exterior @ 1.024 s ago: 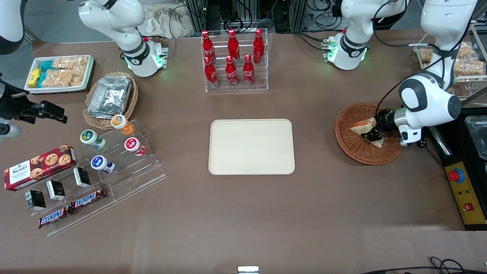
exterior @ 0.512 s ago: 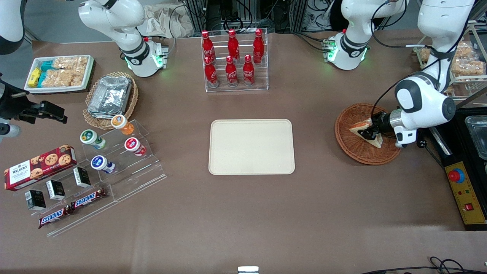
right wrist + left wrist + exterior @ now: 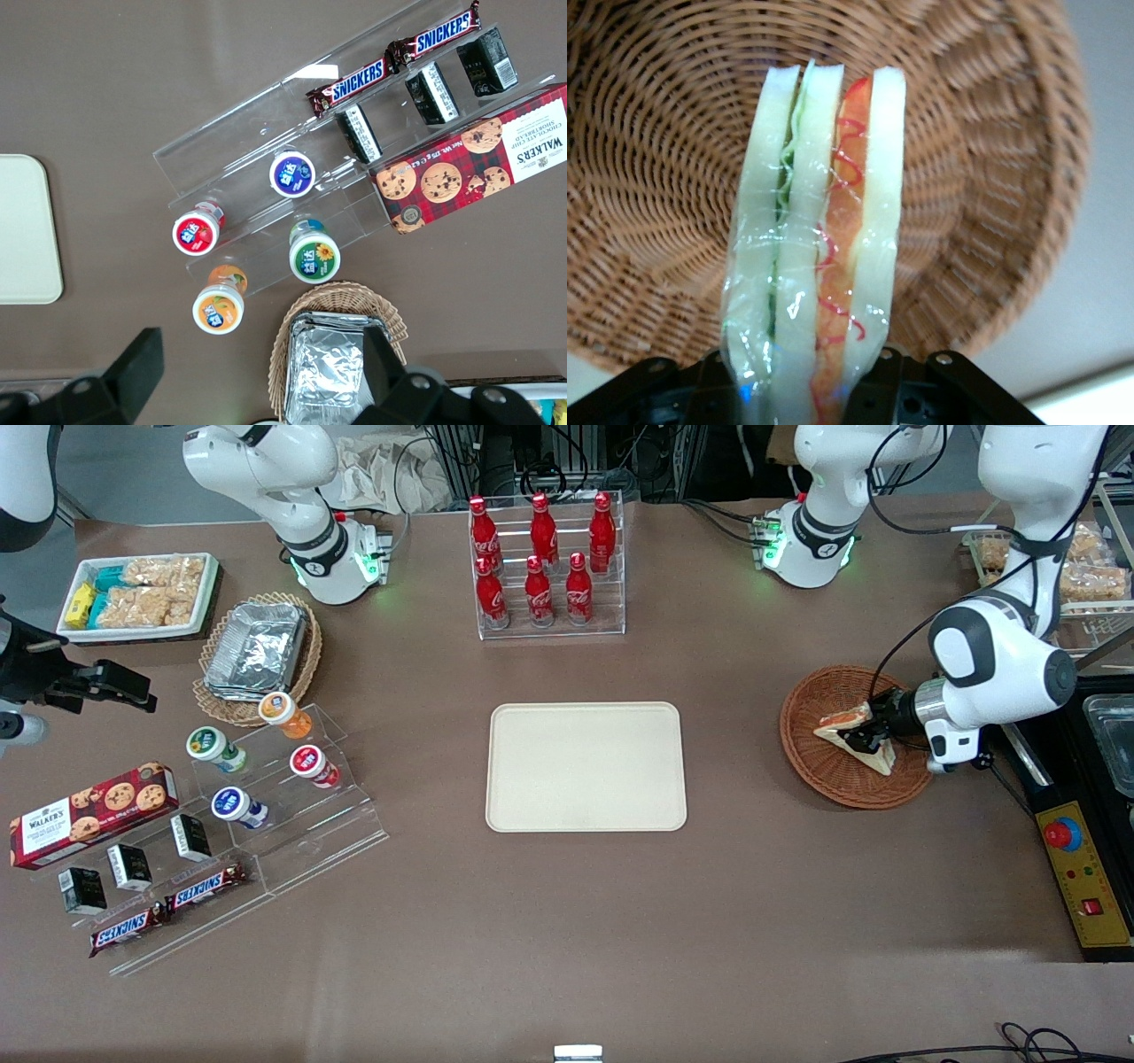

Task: Place sandwich from basket to tray
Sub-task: 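Lift the sandwich up out of the basket with the left gripper, then carry the sandwich over the cream tray with the left gripper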

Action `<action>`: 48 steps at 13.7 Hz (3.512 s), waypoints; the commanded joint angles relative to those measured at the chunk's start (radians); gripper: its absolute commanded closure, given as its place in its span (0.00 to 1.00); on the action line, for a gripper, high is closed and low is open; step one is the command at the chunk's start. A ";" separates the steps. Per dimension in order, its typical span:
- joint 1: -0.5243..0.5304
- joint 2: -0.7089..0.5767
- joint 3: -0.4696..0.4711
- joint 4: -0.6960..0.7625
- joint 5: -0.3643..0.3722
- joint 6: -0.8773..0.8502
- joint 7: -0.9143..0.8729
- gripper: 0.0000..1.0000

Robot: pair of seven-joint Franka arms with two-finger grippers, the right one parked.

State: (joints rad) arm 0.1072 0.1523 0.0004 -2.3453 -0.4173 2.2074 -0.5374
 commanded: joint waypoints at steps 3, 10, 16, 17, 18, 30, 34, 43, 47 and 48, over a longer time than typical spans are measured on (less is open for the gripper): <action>0.000 -0.071 0.001 0.191 0.116 -0.285 -0.004 0.72; -0.004 -0.063 -0.063 0.503 0.224 -0.604 0.005 0.72; -0.003 -0.043 -0.281 0.558 0.258 -0.606 0.008 0.72; -0.004 -0.024 -0.318 0.572 0.259 -0.604 0.005 0.72; -0.009 -0.005 -0.350 0.592 0.264 -0.603 -0.001 0.72; -0.253 0.320 -0.378 0.615 0.330 -0.224 -0.094 0.72; -0.307 0.404 -0.376 0.613 0.330 -0.112 -0.124 0.72; -0.356 0.512 -0.373 0.613 0.405 -0.101 -0.130 0.70; -0.357 0.535 -0.373 0.613 0.407 -0.081 -0.124 0.49; -0.357 0.535 -0.373 0.613 0.414 -0.081 -0.119 0.06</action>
State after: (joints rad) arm -0.2375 0.6620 -0.3777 -1.7587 -0.0286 2.1219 -0.6454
